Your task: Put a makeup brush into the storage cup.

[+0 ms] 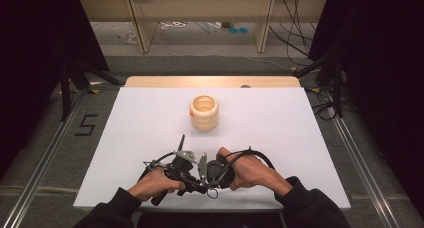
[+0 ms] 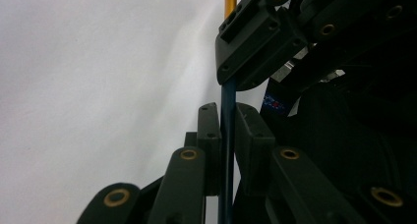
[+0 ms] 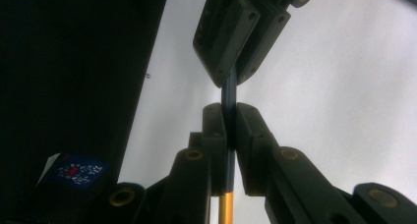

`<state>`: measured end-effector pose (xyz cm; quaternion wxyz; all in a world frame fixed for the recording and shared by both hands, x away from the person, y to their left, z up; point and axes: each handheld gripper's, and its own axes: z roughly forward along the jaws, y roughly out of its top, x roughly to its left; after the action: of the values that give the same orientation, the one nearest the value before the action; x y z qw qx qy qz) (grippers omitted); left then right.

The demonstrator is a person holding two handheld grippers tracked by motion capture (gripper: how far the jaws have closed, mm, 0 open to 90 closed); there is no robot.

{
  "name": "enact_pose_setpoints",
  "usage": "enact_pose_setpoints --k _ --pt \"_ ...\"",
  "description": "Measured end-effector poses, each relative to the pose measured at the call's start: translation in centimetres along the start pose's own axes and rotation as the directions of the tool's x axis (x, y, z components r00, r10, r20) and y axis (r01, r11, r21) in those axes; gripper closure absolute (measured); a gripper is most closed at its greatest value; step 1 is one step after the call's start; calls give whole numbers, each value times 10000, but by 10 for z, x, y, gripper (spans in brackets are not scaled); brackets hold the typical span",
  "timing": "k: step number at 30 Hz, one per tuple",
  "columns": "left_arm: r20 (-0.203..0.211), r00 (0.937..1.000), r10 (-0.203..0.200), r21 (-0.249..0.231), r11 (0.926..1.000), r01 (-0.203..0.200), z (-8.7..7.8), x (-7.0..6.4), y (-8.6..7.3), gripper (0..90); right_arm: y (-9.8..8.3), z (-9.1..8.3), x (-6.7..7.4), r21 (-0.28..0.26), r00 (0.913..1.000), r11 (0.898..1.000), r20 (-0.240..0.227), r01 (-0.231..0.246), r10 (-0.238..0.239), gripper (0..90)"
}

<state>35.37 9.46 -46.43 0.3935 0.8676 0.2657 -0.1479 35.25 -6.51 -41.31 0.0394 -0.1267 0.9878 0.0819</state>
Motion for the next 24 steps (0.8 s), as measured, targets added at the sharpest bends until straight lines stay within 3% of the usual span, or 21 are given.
enact_pose_setpoints --k 11,12,15,16,18,19,21,22,24 --pt "226 9997 16 -17 10000 -16 1 1 -1 840 0 1 0 -40 9998 9998 3 198 -198 831" --pt "245 9997 47 179 9998 -51 -1 1 0 842 0 1 0 -67 9997 9997 -9 244 -244 831" --pt "136 9998 153 196 9997 -155 -2 2 0 843 0 1 0 -134 9999 9998 48 152 -151 830" --pt "191 9998 40 -175 9998 -37 0 1 -2 843 0 1 0 -134 9999 9998 29 133 -132 829" --pt "256 9997 -39 -225 9997 45 0 1 -2 844 0 0 0 -147 9999 9999 108 32 -31 823" --pt "260 9997 -33 25 10000 33 -2 2 -1 844 -1 0 0 -229 9999 9997 103 17 -14 814" --pt "253 9996 -87 -393 9992 97 0 2 -2 845 -2 -2 0 -294 9995 9992 108 -286 290 768" --pt "201 9998 -86 -411 9991 94 -1 2 -2 845 -2 -2 -1 -283 9997 9994 115 -220 224 755" --pt "102 9999 -28 -514 9987 33 -4 3 -1 845 -5 -7 -2 -602 9975 9963 296 -616 635 714"
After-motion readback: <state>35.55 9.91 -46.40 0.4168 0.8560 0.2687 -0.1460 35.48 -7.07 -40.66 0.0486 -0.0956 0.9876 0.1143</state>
